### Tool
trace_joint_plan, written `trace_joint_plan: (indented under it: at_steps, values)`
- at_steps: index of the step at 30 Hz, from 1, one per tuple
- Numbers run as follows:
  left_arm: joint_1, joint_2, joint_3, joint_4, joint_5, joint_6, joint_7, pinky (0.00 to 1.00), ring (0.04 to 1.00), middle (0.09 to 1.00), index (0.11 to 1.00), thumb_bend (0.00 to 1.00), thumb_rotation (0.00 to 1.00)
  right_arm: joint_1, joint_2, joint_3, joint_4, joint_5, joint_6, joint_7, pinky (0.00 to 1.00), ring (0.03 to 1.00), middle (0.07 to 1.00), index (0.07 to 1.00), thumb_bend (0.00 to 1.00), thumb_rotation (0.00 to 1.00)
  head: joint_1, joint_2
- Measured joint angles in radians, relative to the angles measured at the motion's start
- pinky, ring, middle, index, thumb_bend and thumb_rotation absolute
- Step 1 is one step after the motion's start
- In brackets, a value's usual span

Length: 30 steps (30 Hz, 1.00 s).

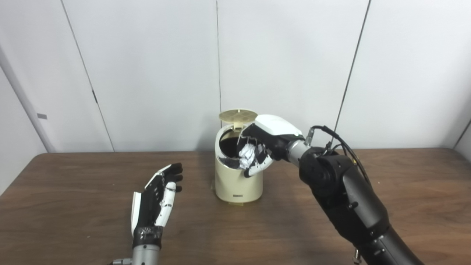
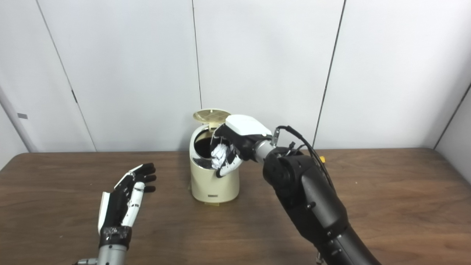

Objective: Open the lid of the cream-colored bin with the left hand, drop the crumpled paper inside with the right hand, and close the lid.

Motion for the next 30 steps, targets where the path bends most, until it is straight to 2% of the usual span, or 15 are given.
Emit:
trace_joint_plan:
  at_steps: [8,10,14,19,22,27,30]
  values:
    - [0.000,0.000,0.000,0.000,0.000,0.000,0.000,0.67,0.746,0.769,0.778,0.27,0.71,0.000,-0.001,-0.023,-0.001,0.056,0.008,-0.037,0.31,0.422,0.510,0.498,0.50,0.00,-0.003,0.000]
    - [0.000,0.000,-0.001,0.002,-0.002,0.000,0.000,0.66,0.749,0.772,0.780,0.26,0.71,0.000,-0.001,-0.022,-0.011,0.060,0.027,-0.037,0.26,0.394,0.490,0.506,0.51,0.00,-0.005,-0.003]
    - [-0.001,0.000,-0.001,0.021,-0.004,-0.002,-0.002,0.66,0.749,0.773,0.782,0.27,0.70,-0.003,-0.001,-0.019,-0.034,0.055,0.066,-0.035,0.25,0.392,0.486,0.505,0.52,0.00,-0.003,-0.009]
    - [-0.002,-0.001,-0.004,0.025,-0.003,-0.002,-0.001,0.66,0.748,0.773,0.782,0.28,0.70,-0.006,0.000,-0.013,-0.045,0.053,0.067,-0.062,0.23,0.369,0.461,0.518,0.52,0.00,-0.002,-0.011]
    - [-0.002,-0.001,-0.005,0.025,-0.003,-0.002,-0.001,0.66,0.748,0.774,0.783,0.28,0.71,-0.005,0.001,-0.003,-0.049,0.050,0.041,-0.112,0.24,0.373,0.464,0.515,0.52,0.00,0.000,-0.012]
    - [-0.002,-0.001,-0.008,0.024,-0.001,-0.002,0.000,0.66,0.750,0.775,0.783,0.28,0.72,0.020,0.009,0.020,-0.056,0.043,-0.044,-0.222,0.23,0.365,0.465,0.512,0.52,0.00,0.002,-0.014]
    - [-0.002,-0.001,-0.010,0.024,-0.001,-0.002,0.000,0.66,0.749,0.774,0.783,0.27,0.72,0.048,0.021,0.024,-0.056,0.033,-0.066,-0.277,0.22,0.361,0.464,0.515,0.51,0.00,0.002,-0.014]
